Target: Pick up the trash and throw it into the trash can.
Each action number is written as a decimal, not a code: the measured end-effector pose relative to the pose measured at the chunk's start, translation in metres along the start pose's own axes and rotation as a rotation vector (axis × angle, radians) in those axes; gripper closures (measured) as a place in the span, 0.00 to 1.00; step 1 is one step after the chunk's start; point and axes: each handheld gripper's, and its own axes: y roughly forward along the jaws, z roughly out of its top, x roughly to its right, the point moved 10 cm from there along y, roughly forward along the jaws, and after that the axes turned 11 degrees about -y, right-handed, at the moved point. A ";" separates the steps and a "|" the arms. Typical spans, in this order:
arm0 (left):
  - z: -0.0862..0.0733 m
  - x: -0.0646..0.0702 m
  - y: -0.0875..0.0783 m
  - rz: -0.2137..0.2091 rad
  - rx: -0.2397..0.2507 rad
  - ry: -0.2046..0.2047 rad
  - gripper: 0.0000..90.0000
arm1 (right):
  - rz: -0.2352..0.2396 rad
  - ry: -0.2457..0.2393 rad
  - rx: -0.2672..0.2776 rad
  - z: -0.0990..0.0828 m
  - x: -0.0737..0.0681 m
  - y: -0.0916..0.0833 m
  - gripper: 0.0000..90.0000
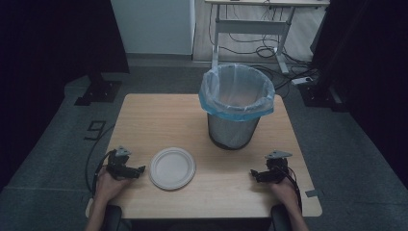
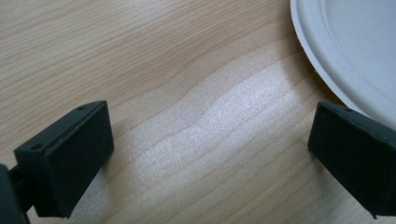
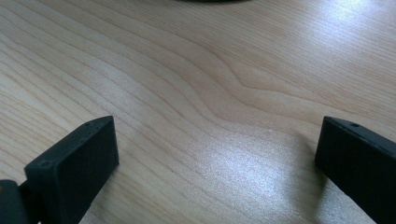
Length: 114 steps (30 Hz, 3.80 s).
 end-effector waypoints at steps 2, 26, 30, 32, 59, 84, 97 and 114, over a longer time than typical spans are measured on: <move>0.000 0.001 -0.001 0.001 -0.006 -0.004 0.02 | -0.001 0.001 0.000 0.000 0.000 0.000 0.00; 0.047 0.041 0.000 -0.080 0.010 0.062 0.07 | 0.006 -0.005 0.001 0.000 -0.005 -0.001 0.00; 0.053 0.047 0.007 -0.096 0.005 0.074 0.12 | 0.008 -0.006 0.001 0.000 -0.006 -0.002 0.00; 0.056 0.051 0.014 -0.107 0.000 0.081 0.14 | 0.008 -0.006 0.001 0.000 -0.006 -0.002 0.00; 0.057 0.065 0.046 -0.152 -0.024 0.158 0.62 | 0.017 -0.014 0.002 0.000 -0.008 -0.002 0.00; 0.096 0.067 0.014 -0.149 -0.007 0.131 0.80 | 0.022 -0.019 0.003 0.000 -0.010 -0.002 0.00; 0.126 0.081 -0.012 -0.158 0.007 0.177 0.87 | 0.023 -0.022 0.002 0.000 -0.010 -0.002 0.00; 0.168 0.099 -0.047 -0.228 0.079 0.173 0.96 | 0.021 -0.025 0.003 0.000 -0.010 -0.002 0.00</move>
